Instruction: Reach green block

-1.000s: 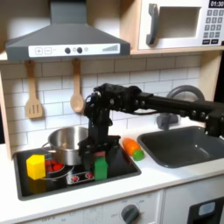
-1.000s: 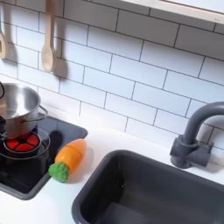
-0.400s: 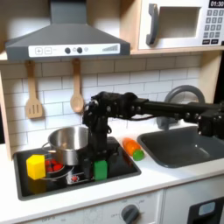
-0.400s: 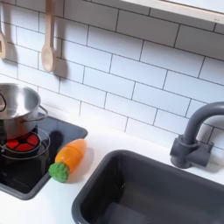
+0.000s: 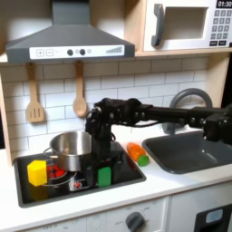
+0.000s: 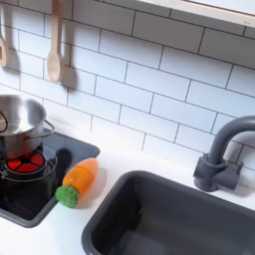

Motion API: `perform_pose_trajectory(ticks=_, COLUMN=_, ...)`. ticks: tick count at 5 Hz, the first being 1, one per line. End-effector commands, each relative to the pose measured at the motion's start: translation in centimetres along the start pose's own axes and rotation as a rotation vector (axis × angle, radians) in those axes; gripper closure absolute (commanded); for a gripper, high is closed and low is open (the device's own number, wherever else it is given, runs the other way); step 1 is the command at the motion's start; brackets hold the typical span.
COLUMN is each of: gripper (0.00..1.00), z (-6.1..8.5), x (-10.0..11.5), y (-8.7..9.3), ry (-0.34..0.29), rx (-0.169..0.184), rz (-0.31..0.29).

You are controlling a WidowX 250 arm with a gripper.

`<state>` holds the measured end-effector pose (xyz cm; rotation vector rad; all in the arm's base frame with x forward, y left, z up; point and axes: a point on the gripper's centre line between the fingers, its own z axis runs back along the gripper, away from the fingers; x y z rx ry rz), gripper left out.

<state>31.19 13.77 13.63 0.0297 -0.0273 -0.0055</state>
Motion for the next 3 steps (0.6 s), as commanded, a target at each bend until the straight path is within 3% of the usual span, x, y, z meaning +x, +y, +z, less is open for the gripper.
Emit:
perform_pose_trajectory(ticks=1, gripper=0.00, z=-0.41, x=0.49, y=-0.87, ry=-0.001, rx=0.009, rz=-0.036)
perform_pose_trajectory(ticks=3, gripper=0.00, z=-0.19, x=0.45, y=-0.76, ry=-0.007, rx=0.004, rz=-0.027)
